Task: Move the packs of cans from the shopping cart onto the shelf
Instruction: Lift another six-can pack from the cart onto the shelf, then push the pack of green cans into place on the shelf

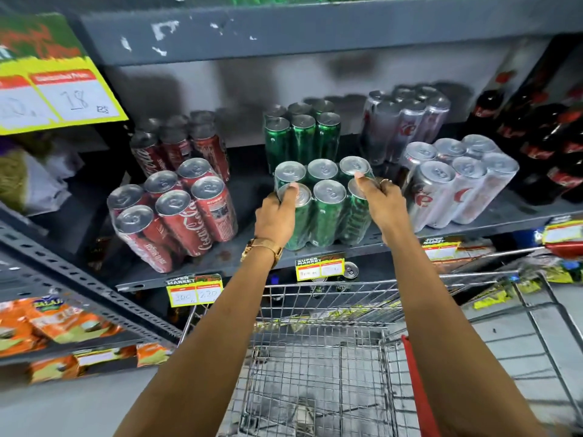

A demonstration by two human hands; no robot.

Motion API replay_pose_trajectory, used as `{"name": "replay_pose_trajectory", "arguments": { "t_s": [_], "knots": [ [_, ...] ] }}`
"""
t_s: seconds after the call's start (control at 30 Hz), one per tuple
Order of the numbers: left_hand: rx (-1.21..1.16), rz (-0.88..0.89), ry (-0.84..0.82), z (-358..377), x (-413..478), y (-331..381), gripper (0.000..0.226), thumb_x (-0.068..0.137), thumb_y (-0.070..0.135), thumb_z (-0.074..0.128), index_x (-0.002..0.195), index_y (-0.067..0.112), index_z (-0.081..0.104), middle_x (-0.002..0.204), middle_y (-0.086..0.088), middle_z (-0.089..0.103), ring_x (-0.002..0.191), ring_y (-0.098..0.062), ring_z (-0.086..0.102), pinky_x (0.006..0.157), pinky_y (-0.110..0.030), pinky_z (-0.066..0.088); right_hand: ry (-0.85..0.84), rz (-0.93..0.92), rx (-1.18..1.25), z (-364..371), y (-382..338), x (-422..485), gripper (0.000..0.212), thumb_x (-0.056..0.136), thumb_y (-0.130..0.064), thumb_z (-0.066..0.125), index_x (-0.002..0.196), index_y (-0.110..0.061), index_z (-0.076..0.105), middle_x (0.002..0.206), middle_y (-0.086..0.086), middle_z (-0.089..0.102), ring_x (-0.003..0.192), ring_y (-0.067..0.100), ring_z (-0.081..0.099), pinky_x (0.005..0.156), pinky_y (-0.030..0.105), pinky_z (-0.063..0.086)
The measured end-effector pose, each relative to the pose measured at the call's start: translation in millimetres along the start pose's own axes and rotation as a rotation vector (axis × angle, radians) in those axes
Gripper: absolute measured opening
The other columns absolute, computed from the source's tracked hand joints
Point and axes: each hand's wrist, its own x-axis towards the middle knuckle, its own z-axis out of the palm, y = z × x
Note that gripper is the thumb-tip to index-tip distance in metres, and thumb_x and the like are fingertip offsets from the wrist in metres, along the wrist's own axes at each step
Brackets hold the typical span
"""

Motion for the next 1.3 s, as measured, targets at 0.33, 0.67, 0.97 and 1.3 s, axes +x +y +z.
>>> {"name": "replay_pose_trajectory", "arguments": {
  "t_s": [0.33,0.67,0.97,1.3],
  "knots": [
    [-0.018,-0.016,-0.004,3,-8,4,0.057,0.092,0.056,0.040,0.118,0.008,0.058,0.124,-0.018,0.060,0.111,-0.036,0.055,0.082,-0.031,0.037,-0.017,-0.014,-0.007,-1,-5,4,0.059,0.081,-0.058,0.055,0.119,-0.014,0.061,0.123,0.009,0.060,0.097,0.016,0.048,0.084,0.028,0.033],
    [-0.065,0.152,0.059,-41,-36,-11,0.069,0.092,0.055,0.042,0.144,0.011,0.038,0.150,-0.008,0.044,0.139,-0.024,0.039,0.116,-0.032,0.025,0.234,-0.400,-0.535,15,-33,-43,0.067,0.094,-0.050,0.037,0.134,0.003,0.043,0.146,0.025,0.040,0.140,0.037,0.028,0.117,0.047,0.021],
    [0.016,0.345,0.767,-136,-56,-50,0.053,0.088,0.029,0.062,0.131,0.002,0.047,0.134,-0.023,0.046,0.128,-0.030,0.037,0.107,-0.028,0.027,-0.323,-0.634,-0.183,161,-90,-87,0.047,0.094,-0.035,0.050,0.123,0.002,0.056,0.127,0.021,0.061,0.121,0.031,0.055,0.099,0.029,0.037],
    [-0.297,-0.059,0.583,-180,4,-63,0.058,0.093,0.038,0.053,0.141,0.008,0.042,0.143,-0.016,0.049,0.131,-0.030,0.046,0.101,-0.031,0.037,-0.391,-0.130,0.022,210,-85,-75,0.041,0.085,-0.039,0.058,0.110,-0.006,0.063,0.114,0.015,0.067,0.103,0.028,0.063,0.081,0.030,0.049]
  ]
}}
